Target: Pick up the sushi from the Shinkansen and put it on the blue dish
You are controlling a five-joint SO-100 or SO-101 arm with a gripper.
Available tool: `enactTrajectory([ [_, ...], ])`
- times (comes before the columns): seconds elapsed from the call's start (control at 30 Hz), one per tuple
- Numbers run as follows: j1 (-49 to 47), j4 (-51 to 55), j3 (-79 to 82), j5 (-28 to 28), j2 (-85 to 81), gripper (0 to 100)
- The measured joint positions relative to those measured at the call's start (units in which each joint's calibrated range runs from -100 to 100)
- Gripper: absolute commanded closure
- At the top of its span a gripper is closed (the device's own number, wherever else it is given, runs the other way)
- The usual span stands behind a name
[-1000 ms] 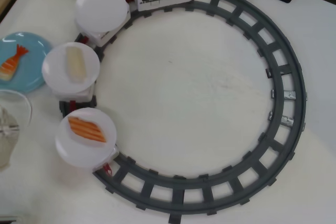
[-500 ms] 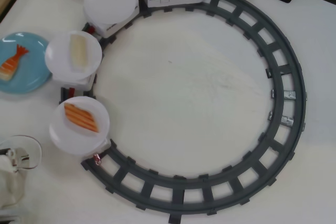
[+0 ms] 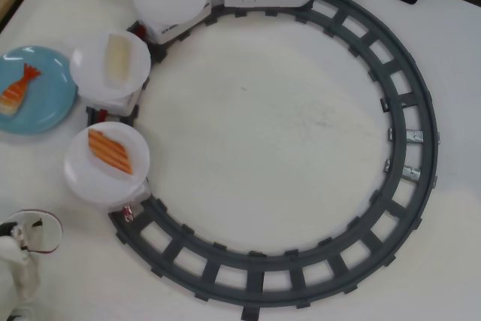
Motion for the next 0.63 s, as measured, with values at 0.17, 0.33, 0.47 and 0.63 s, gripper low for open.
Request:
enactTrajectory([
  [0.17, 0.0, 2.1, 0.37, -0.21, -3.8, 97],
  [0.33, 0.0, 2.1, 0.46, -0.21, -3.88, 97],
  [0.47, 0.0, 2.1, 0.46, -0.21, -3.88, 97],
  [0.63, 0.0, 2.1, 0.46, -0.21, -3.88, 97],
])
